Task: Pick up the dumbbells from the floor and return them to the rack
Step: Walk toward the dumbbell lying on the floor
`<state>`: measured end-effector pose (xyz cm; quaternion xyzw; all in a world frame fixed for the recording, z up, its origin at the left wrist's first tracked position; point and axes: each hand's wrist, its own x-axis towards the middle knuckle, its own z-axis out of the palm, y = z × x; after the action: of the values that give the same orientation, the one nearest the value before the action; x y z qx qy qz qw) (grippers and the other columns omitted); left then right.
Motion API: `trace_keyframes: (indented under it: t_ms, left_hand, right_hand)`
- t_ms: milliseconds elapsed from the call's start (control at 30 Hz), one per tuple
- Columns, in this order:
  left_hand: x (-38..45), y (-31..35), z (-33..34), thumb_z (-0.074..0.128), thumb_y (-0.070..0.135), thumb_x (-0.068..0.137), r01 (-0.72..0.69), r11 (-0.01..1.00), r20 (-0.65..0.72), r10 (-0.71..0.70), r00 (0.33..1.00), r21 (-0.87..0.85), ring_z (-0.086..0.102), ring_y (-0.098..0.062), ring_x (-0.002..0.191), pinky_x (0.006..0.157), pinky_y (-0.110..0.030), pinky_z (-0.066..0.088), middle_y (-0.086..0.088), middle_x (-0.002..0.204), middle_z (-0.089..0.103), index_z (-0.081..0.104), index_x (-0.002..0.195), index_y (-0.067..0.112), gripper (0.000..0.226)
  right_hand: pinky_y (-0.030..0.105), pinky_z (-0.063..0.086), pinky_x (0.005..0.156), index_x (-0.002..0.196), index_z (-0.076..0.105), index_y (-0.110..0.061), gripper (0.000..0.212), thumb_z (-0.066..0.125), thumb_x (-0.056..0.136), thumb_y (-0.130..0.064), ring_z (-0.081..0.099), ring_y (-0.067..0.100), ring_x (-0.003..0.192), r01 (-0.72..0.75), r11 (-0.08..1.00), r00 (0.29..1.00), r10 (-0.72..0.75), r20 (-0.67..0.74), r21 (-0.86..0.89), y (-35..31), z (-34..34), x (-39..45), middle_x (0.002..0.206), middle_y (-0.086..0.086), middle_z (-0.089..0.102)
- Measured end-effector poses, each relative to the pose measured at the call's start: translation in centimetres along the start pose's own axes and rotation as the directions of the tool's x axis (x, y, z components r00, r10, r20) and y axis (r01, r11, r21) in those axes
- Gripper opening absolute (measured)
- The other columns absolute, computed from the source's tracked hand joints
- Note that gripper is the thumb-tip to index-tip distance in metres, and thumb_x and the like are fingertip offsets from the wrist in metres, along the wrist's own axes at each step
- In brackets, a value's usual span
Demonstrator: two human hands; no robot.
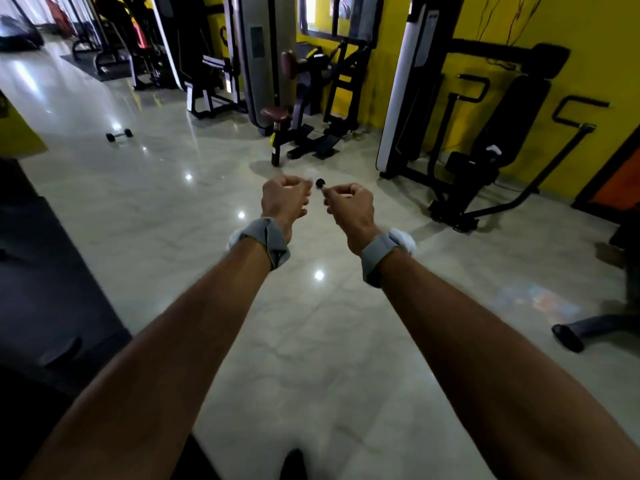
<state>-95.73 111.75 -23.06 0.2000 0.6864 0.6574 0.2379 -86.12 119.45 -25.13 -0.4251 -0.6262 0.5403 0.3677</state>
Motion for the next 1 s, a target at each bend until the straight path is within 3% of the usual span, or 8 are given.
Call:
trace_keyframes:
  t_ms: [200, 367, 600, 733, 1000]
  left_hand:
    - [14.5, -0.5, 3.2, 0.072, 0.029, 0.090, 0.028, 0.999, 0.026, -0.029, 0.999, 0.041, 0.066, -0.017, 0.075, 0.064, -0.028, 0.058, -0.006, 0.089, 0.073, 0.070, 0.101, 0.011, 0.022]
    - [27.0, -1.8, 8.4, 0.070, 0.028, 0.092, 0.042, 0.997, 0.044, -0.045, 0.998, 0.062, 0.067, -0.017, 0.078, 0.066, -0.029, 0.059, -0.007, 0.093, 0.073, 0.068, 0.102, 0.011, 0.020]
    - [41.4, -2.8, 14.9, 0.070, 0.029, 0.093, 0.088, 0.990, 0.025, -0.091, 0.996, 0.114, 0.071, -0.019, 0.087, 0.070, -0.031, 0.060, -0.006, 0.095, 0.073, 0.068, 0.101, 0.014, 0.017]
    - [48.9, -2.4, 17.5, 0.068, 0.025, 0.094, 0.096, 0.988, -0.011, -0.095, 0.995, 0.117, 0.068, -0.019, 0.080, 0.073, -0.035, 0.060, -0.007, 0.092, 0.072, 0.068, 0.095, 0.015, 0.010]
    - [65.7, -3.7, 20.7, 0.068, 0.024, 0.094, 0.150, 0.981, -0.076, -0.142, 0.987, 0.120, 0.064, -0.018, 0.076, 0.076, -0.037, 0.059, -0.006, 0.087, 0.070, 0.068, 0.096, 0.012, 0.013]
  right_hand:
    - [0.048, 0.060, 0.084, 0.085, 0.067, -0.026, 0.028, 0.069, 0.073, -0.051, 0.072, 0.021, 0.088, -0.036, 0.999, 0.998, 0.036, -0.048, 0.005, 1.0, 4.8, 12.5, 0.092, -0.001, 0.076]
    - [0.048, 0.061, 0.081, 0.086, 0.069, -0.023, 0.025, 0.071, 0.074, -0.045, 0.072, 0.022, 0.083, -0.040, 0.999, 0.996, 0.040, -0.084, 0.008, 2.4, 7.8, 26.1, 0.085, -0.001, 0.076]
    - [0.049, 0.061, 0.079, 0.082, 0.068, -0.023, 0.028, 0.074, 0.072, -0.048, 0.073, 0.023, 0.081, -0.105, 0.994, 0.993, 0.106, -0.047, 0.014, 4.9, 10.8, 43.8, 0.081, -0.001, 0.076]
    - [0.047, 0.061, 0.079, 0.082, 0.070, -0.019, 0.035, 0.071, 0.067, -0.051, 0.073, 0.024, 0.080, -0.129, 0.992, 0.991, 0.129, -0.018, 0.001, 5.4, 12.4, 53.3, 0.079, 0.000, 0.076]
    - [0.045, 0.061, 0.081, 0.085, 0.068, -0.020, 0.028, 0.074, 0.076, -0.046, 0.073, 0.022, 0.078, -0.144, 0.986, 0.988, 0.148, 0.043, -0.088, 7.6, 17.6, 69.1, 0.079, -0.001, 0.075]
